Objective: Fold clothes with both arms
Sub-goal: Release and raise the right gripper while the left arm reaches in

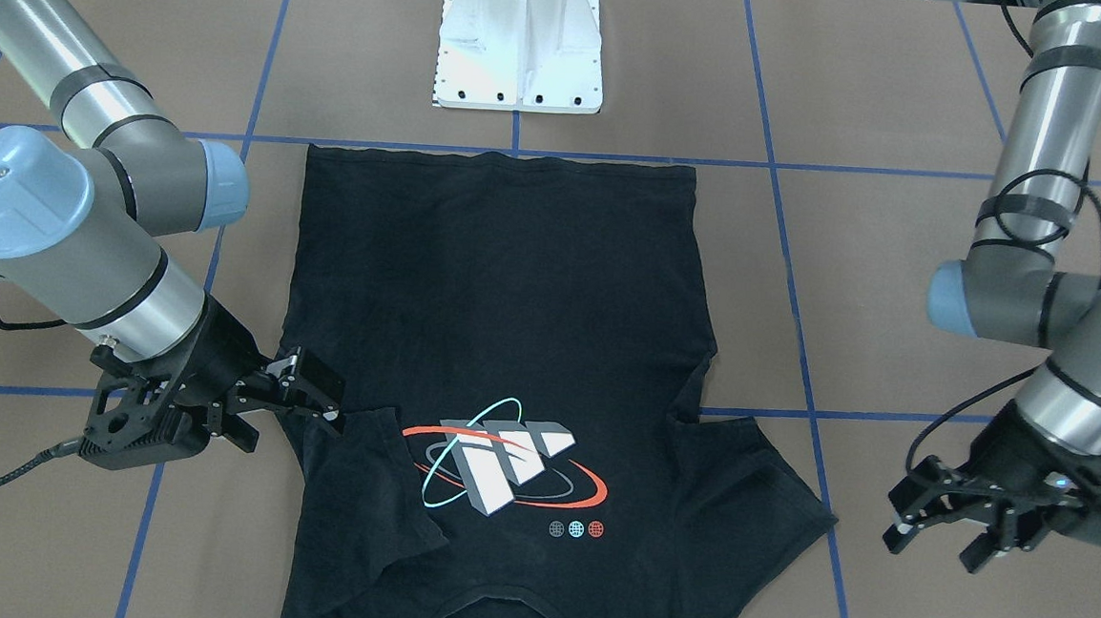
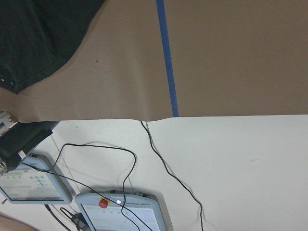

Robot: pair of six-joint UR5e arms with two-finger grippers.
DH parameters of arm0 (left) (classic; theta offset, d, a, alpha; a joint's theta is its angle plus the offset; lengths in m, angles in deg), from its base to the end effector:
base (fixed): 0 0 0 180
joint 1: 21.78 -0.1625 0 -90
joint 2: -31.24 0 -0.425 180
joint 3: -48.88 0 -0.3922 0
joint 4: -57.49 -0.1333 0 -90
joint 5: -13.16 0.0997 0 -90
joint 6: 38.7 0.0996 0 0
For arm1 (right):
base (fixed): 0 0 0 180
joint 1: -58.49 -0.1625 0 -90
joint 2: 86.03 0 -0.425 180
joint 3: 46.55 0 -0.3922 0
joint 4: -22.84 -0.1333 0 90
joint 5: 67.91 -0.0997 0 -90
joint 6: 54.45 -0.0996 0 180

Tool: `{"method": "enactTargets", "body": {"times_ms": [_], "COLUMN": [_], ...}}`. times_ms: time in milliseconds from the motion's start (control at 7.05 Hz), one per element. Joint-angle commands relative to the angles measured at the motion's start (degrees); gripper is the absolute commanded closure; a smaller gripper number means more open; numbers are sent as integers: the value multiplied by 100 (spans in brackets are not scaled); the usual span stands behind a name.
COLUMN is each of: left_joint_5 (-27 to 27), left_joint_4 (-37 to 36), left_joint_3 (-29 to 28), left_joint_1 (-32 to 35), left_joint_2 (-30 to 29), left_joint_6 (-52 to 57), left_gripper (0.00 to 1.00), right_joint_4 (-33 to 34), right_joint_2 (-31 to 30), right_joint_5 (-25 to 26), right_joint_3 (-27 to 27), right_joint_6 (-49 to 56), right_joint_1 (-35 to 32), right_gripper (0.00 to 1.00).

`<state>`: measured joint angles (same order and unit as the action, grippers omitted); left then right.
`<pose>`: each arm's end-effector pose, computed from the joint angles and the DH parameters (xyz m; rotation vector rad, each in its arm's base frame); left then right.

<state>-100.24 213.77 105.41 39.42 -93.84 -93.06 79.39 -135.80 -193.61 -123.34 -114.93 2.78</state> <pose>0.2833 -0.7099 0.4413 0.6338 1.0417 -0.1476 -0.3567 -0.6565 0.2619 0.2744 -1.1264 0.0762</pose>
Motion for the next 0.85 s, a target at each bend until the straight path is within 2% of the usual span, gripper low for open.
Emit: {"method": "enactTargets", "body": {"times_ms": [0, 284, 709], "left_joint_5": [676, 696, 697], "left_joint_4": [156, 139, 121], "left_joint_3": [-430, -467, -467], "left_joint_1": [-553, -704, -749], "left_joint_2": [-201, -176, -123], "left_joint_6": [-66, -57, 13], "left_gripper": [2, 11, 17], "right_joint_4": [6, 6, 14], "right_joint_2": [-25, -42, -25], "right_joint_5": [19, 45, 46], "right_joint_3": [14, 85, 103], "right_joint_6": [-77, -60, -59], "right_joint_1": [7, 16, 33], "right_gripper": [0, 0, 0]}}
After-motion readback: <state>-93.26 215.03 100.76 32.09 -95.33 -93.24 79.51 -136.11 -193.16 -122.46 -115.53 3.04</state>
